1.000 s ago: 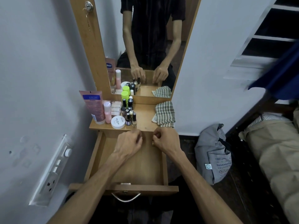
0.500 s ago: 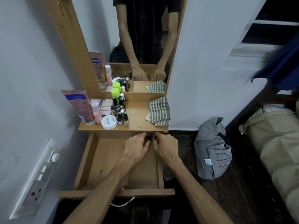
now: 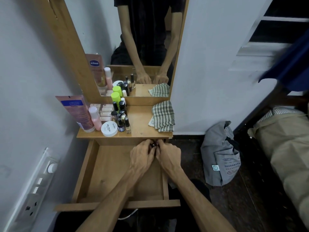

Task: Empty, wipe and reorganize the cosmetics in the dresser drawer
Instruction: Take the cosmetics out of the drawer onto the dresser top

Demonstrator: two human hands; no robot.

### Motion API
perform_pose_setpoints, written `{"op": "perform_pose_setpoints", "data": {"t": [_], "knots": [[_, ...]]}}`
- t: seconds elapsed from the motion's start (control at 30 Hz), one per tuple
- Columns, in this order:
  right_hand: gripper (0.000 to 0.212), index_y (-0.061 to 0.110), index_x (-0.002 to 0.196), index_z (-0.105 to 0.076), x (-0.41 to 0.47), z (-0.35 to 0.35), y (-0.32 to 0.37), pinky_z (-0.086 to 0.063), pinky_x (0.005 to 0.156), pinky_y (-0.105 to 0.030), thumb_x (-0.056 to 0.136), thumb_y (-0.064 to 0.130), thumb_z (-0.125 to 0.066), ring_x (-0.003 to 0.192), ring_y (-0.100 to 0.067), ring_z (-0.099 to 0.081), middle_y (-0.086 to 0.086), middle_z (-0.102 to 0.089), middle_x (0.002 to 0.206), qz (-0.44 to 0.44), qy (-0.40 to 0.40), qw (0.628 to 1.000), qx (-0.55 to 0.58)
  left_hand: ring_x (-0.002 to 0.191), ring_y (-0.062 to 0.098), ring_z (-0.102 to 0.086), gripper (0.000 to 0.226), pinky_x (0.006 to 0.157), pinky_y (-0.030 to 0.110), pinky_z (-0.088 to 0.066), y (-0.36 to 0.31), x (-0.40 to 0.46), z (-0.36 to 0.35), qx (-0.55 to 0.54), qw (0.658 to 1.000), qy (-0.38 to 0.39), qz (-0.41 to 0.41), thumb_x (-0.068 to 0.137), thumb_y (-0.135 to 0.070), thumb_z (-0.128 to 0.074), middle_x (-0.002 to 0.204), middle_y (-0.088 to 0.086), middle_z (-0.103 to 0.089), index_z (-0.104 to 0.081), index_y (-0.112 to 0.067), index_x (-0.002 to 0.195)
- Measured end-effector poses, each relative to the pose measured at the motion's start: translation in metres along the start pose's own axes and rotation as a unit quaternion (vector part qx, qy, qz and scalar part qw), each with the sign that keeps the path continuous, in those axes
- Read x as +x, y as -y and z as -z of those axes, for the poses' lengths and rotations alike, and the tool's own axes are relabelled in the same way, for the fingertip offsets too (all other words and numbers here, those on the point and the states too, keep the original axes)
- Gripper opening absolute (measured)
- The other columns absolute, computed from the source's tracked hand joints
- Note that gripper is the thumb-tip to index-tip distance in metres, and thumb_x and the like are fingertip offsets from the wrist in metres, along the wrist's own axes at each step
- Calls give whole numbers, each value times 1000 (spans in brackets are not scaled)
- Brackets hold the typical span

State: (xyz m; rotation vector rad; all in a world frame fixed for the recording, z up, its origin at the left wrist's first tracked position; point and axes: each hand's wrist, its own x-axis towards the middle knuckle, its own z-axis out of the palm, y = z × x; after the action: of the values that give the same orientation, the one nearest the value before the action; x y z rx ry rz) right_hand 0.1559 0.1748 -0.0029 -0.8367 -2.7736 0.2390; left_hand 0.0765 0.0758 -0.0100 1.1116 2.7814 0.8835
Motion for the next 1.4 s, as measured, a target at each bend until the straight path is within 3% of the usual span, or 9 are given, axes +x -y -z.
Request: {"op": "perform_pose_setpoints", "data": {"t": [0.23,0.43,0.6,0.8,0.9,1.07,1.23,1.4], "knots": [[17,20,82,-69,0,5,3,-28,50,-24,76,26,-84,52,-24,-68,2,-70,65,-9,-24,1000,1,77,18,-67,16,65,32,-50,7,-11,12,-20,1000,-6,-5,86,-32,-71,89,-9,-71,-66,-26,99],[17,15,97,-66,-6,6,-2,-37,61,-30,96,31,-60,81,-27,-69,-3,-69,98,8,-9,998,56,67,12,-61,16,60,30,-50,14,-22,28,-27,999,-19,-29,82,-30,-73,83,-13,-68,-66,-28,96],[17,23,87,-69,-13,24,2,-34,64,-25,90,40,-67,77,-16,-64,6,-67,92,-9,-12,995,103,60,2,-45,17,59,28,-49,16,-24,49,-31,998,-26,-48,82,-30,-75,82,-15,-66,-67,-28,97],[16,27,80,-69,-15,57,10,-46,63,-26,81,42,-73,69,-5,-60,12,-70,76,-22,-20,981,190,64,2,-53,19,64,27,-51,8,-19,83,-44,995,-26,-90,82,-29,-75,79,-15,-65,-68,-26,99],[16,26,80,-69,-9,73,17,-56,68,-30,80,41,-72,69,-3,-64,13,-71,73,-10,-39,975,219,66,6,-57,14,64,27,-49,0,-10,104,-41,991,-20,-126,84,-30,-73,77,-13,-65,-68,-24,95],[14,26,88,-71,11,100,31,-58,67,-32,82,39,-72,70,-4,-66,13,-71,77,19,-76,968,238,65,8,-56,12,65,28,-46,-12,18,139,-39,986,-18,-159,85,-30,-71,79,-15,-65,-66,-24,93],[13,24,88,-74,43,119,45,-56,69,-30,79,34,-76,72,-4,-65,13,-72,78,23,-93,964,247,69,9,-58,11,66,29,-48,-19,59,168,-15,988,-35,-152,84,-28,-72,77,-15,-69,-70,-21,91],[16,23,91,-76,77,119,56,-59,74,-33,83,36,-73,75,-4,-67,13,-73,77,18,-85,964,251,69,8,-58,11,63,24,-38,-16,96,182,28,993,-41,-106,84,-29,-71,81,-11,-73,-72,-23,92]]}}
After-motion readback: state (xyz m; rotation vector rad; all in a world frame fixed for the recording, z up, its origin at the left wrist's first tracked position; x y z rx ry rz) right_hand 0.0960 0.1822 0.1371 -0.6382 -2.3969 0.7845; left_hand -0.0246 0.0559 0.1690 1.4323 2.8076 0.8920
